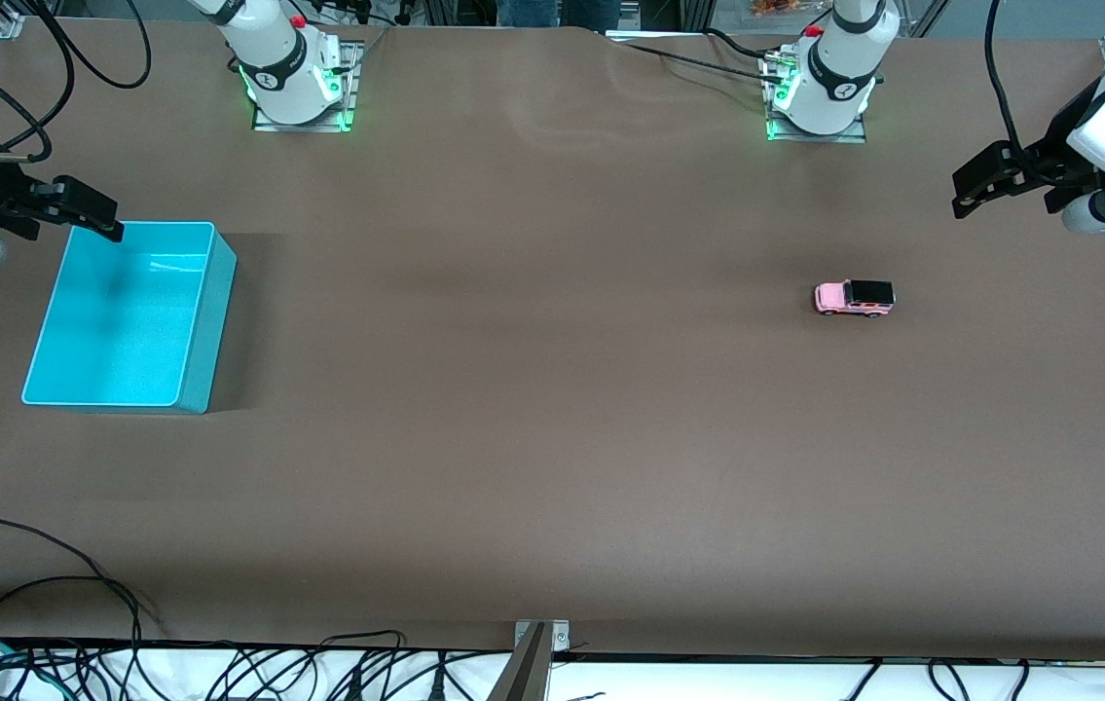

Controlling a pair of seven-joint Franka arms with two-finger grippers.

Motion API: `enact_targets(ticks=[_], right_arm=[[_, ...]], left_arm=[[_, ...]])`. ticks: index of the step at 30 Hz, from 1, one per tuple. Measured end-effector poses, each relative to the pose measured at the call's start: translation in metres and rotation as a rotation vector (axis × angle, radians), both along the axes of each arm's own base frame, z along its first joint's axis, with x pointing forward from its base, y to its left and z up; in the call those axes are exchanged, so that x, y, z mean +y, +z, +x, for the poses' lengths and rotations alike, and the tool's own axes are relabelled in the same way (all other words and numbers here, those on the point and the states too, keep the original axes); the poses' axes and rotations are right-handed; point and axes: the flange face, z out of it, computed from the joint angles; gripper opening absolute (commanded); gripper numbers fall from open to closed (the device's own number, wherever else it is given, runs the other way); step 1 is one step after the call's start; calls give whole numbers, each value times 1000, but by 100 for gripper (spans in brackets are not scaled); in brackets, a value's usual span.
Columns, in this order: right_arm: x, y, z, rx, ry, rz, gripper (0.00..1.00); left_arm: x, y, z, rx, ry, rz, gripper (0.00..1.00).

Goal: Wind and store pink jeep toy

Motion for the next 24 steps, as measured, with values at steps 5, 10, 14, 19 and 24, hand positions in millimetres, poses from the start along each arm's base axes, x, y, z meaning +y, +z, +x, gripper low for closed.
enact_targets(ticks=[5, 10, 14, 19, 24], right_arm=[[0, 0, 0, 0, 0, 0, 100], [0, 0, 0, 0, 0, 0, 100], [0, 0, 0, 0, 0, 0, 100], [0, 0, 0, 0, 0, 0, 100], [0, 0, 0, 0, 0, 0, 100]], left_arm=[[4, 0, 0, 2, 7, 0, 100], [4, -3, 1, 9, 8, 1, 100], [2, -14, 5, 32, 5, 4, 100], [0, -40, 17, 71, 4, 8, 100], [-5, -68, 29, 93, -3, 11, 100]])
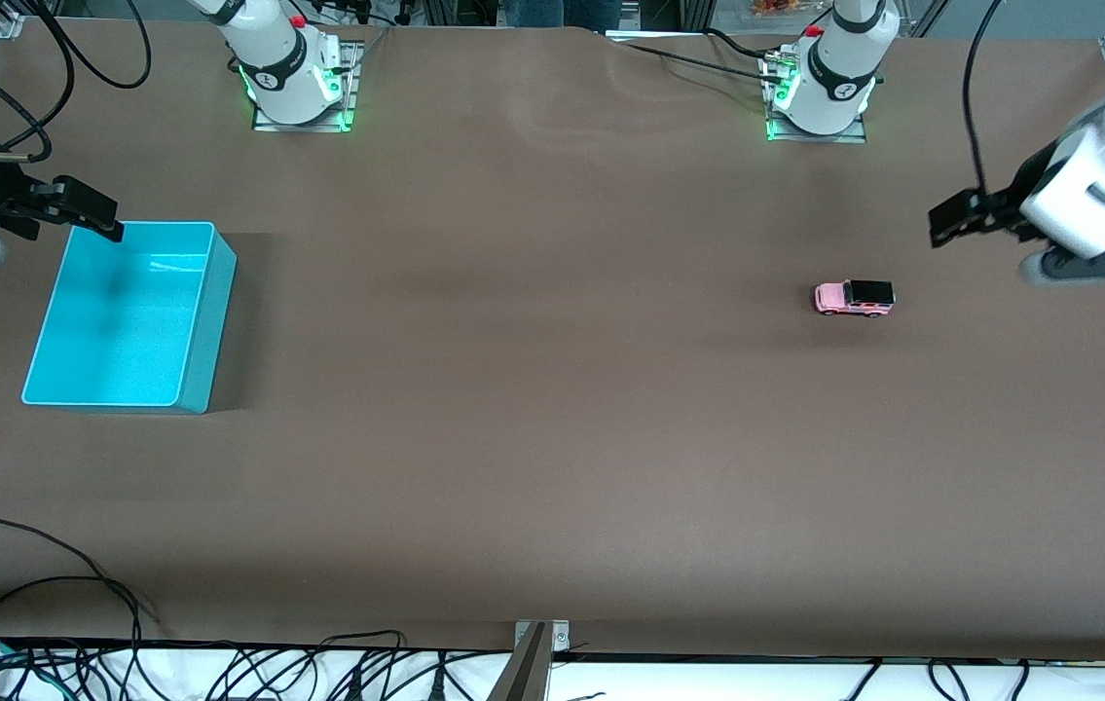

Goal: Wind and store pink jeep toy

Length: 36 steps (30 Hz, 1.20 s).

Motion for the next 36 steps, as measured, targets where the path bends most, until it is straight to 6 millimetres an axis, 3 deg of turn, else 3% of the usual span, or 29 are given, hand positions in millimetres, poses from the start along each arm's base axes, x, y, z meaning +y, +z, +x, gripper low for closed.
enact_targets(ticks=[16, 17, 24, 29, 36], right_arm=[[0, 0, 0, 0, 0, 0, 100], [0, 0, 0, 0, 0, 0, 100], [0, 0, 0, 0, 0, 0, 100], [0, 0, 0, 0, 0, 0, 100], [0, 0, 0, 0, 0, 0, 100]], left_arm=[[5, -43, 8, 13, 2, 26, 100], [9, -62, 10, 14, 6, 28, 100], [13, -80, 13, -1, 9, 31, 100], [19, -104, 14, -9, 16, 31, 100], [19, -165, 9, -40, 8, 25, 100]])
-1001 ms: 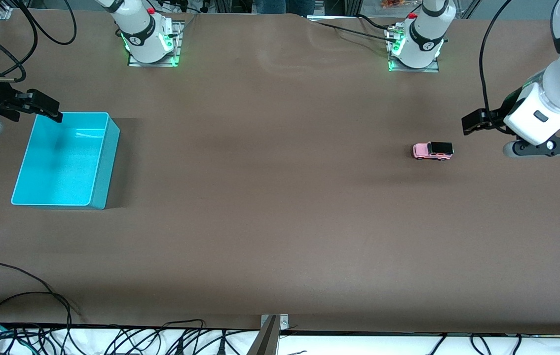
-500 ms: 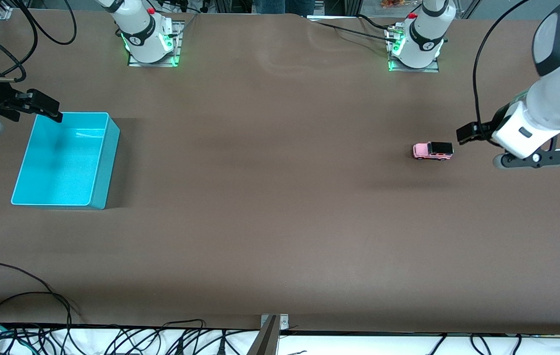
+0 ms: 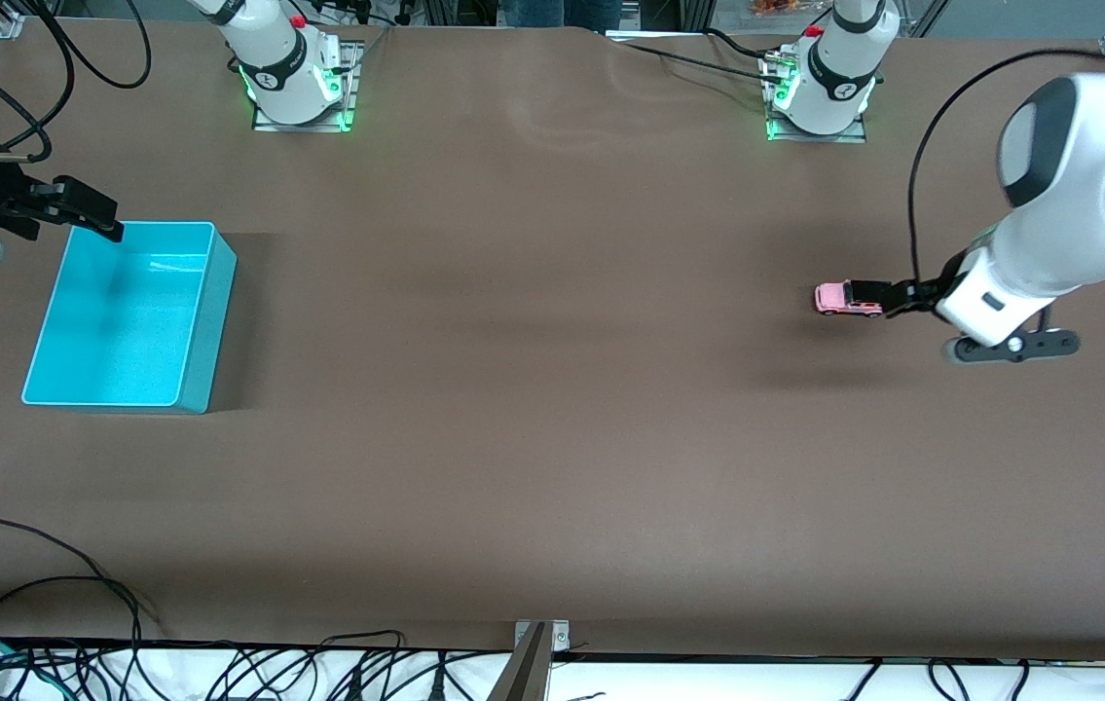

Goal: Wind and store pink jeep toy

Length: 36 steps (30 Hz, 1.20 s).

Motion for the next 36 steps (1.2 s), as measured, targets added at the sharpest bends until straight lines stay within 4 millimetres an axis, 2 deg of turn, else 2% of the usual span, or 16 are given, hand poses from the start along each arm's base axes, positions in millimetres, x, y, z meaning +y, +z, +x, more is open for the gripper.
enact_targets(ticks=[4, 7, 18, 25, 29, 36], right_arm=[[0, 0, 0, 0, 0, 0, 100], [0, 0, 0, 0, 0, 0, 100], [0, 0, 0, 0, 0, 0, 100], [0, 0, 0, 0, 0, 0, 100], [0, 0, 0, 0, 0, 0, 100], [0, 0, 0, 0, 0, 0, 100]], left_arm=[[0, -43, -10, -8, -5, -4, 100], [1, -65, -18, -10, -7, -5, 100], [5, -106, -39, 2, -14, -7, 100], [15, -153, -66, 5, -117, -24, 100], [27, -164, -74, 21, -188, -37, 100], [35, -165, -75, 37, -410, -71, 100]])
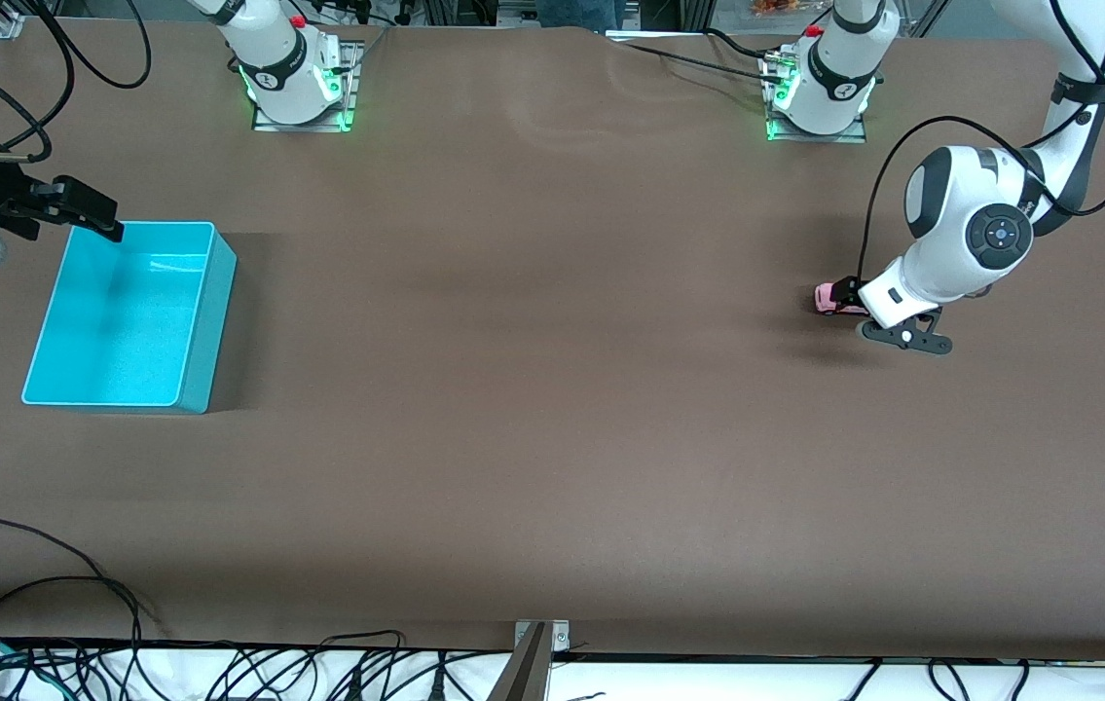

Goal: Wind and store pink jeep toy

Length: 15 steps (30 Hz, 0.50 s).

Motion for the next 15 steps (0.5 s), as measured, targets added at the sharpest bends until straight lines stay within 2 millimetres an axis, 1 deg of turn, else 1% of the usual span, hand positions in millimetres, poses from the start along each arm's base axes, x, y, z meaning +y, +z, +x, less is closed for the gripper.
enact_targets(ticks=[5, 15], right_arm=[[0, 0, 0, 0, 0, 0, 100], [0, 0, 0, 0, 0, 0, 100]], left_arm=[[3, -3, -3, 16, -136, -22, 100], [5, -17, -19, 64, -293, -52, 100]])
